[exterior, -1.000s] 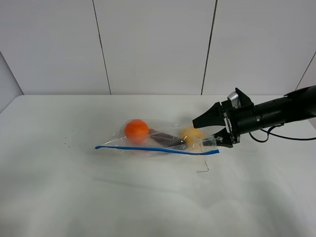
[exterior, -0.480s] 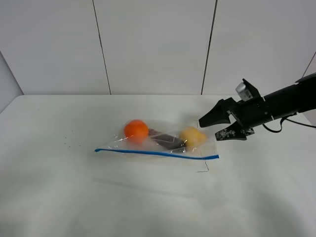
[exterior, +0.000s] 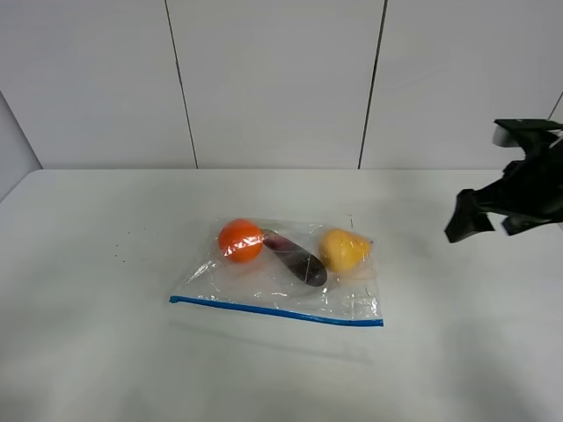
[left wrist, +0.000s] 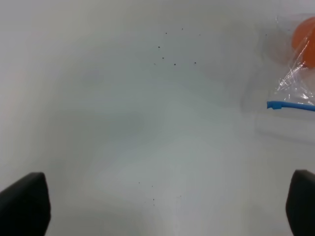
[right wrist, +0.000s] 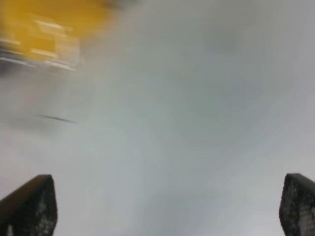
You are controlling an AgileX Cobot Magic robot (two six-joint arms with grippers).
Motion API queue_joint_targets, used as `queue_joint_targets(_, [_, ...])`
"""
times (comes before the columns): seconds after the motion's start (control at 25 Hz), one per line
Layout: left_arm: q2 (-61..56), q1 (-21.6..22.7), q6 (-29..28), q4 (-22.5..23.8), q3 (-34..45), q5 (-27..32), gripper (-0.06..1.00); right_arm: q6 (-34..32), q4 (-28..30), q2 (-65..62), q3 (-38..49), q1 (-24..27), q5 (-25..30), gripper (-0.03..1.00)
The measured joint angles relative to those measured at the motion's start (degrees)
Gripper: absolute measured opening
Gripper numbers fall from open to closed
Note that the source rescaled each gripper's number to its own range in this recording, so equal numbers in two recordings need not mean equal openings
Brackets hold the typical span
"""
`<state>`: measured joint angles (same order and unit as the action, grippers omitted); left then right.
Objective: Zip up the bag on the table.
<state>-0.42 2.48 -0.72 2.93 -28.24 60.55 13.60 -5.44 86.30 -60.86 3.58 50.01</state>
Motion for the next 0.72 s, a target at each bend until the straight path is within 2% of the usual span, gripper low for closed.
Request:
queue_joint_targets(0.12, [0.0, 0.0, 0.0, 0.0, 0.0, 0.0, 1.00, -11.4, 12.9, -2.9, 0.0, 0.0, 0.1, 1.00])
queue_joint_targets(0.24, [0.0, 0.0, 0.0, 0.0, 0.0, 0.0, 1.00, -14.8, 17.0, -5.4, 0.0, 0.0, -0.3, 1.00])
queue_joint_targets(0.44, [0.0, 0.0, 0.0, 0.0, 0.0, 0.0, 1.00, -12.3, 14.0, -11.2, 1.4, 0.0, -0.5, 1.00])
queue_joint_targets(0.72, [0.0, 0.0, 0.0, 0.0, 0.0, 0.0, 1.00, -6.7, 7.5, -27.2, 11.8, 0.0, -1.8, 1.00])
